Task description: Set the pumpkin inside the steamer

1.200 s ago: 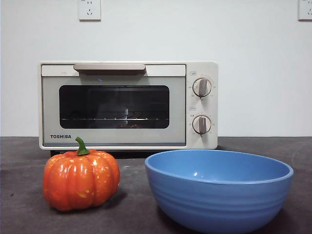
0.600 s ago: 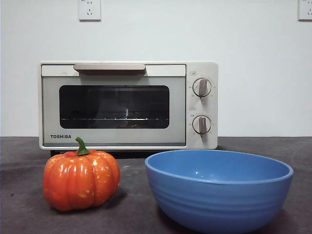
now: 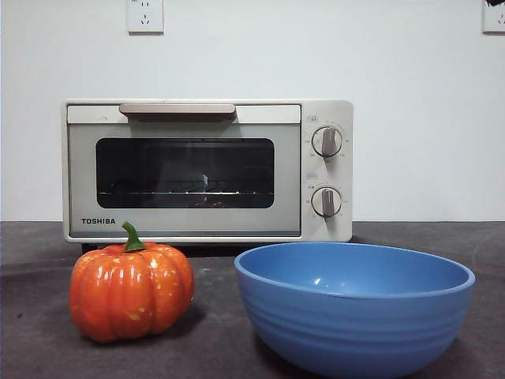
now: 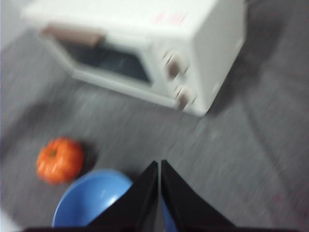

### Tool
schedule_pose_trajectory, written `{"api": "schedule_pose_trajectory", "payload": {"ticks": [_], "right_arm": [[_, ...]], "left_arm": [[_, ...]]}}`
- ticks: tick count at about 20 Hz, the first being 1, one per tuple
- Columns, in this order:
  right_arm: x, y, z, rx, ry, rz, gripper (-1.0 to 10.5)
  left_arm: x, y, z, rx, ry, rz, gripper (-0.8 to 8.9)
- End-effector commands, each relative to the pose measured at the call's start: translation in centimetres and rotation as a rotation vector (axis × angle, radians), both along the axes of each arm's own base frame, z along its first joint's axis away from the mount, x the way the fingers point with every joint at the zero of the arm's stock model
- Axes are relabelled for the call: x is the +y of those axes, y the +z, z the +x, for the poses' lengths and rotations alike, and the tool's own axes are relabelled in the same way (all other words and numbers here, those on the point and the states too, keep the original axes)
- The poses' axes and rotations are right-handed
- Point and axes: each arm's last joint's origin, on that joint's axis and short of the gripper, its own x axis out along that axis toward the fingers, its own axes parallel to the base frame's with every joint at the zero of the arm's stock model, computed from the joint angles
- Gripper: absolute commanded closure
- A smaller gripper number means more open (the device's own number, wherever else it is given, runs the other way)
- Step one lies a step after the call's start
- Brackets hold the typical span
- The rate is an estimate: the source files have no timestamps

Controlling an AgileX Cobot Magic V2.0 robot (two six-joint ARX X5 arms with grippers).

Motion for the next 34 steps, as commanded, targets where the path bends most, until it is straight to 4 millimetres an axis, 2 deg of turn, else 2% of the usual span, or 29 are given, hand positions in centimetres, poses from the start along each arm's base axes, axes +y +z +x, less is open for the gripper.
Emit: {"api": "schedule_pose_trajectory", "payload": {"ticks": [1,7,8,10,11,19,23,27,29,31,34], "right_arm": [[0.5,0.1,-0.3,0.002,0.078,-0.049,9.4],[1.0,0.0,-0.5,0.006,0.118,-0.057,9.1],[1.0,0.0,-0.5,0.008,0.117,-0.055,8.4],[1.0,0.0,-0.5,0.017,0.107,-0.045,6.1],[1.0,0.0,-0.5,0.025,0.101,-0.037,5.6],[1.3,0.1,-0.5,0.025,0.107,-0.021,5.5],[2.2,0.7,-0.3,0.002,0.145,0.019,5.5],[4.5,2.3,0.8,-0.019,0.247,0.036,5.5],[6.2,3.1,1.8,-0.022,0.315,0.038,5.5],[8.5,3.6,2.9,-0.014,0.392,0.036,5.5],[12.4,3.1,4.3,0.010,0.502,0.023,5.4]], "left_arm": [[-0.1,0.7,-0.2,-0.047,-0.043,0.029,7.98],[-0.2,0.7,-0.4,-0.043,-0.047,0.029,7.98],[-0.2,0.6,-0.4,-0.041,-0.047,0.029,7.98],[-0.2,0.6,-0.4,-0.042,-0.047,0.029,7.98],[-0.2,0.6,-0.4,-0.042,-0.048,0.029,7.98],[-0.2,0.6,-0.4,-0.042,-0.048,0.028,7.98],[-0.2,0.7,-0.4,-0.044,-0.047,0.029,7.98],[-0.2,0.7,-0.4,-0.045,-0.047,0.029,7.98],[-0.2,0.7,-0.4,-0.044,-0.047,0.028,7.98],[-0.2,0.7,-0.4,-0.044,-0.047,0.028,7.98],[-0.2,0.7,-0.4,-0.043,-0.047,0.028,7.98]]}}
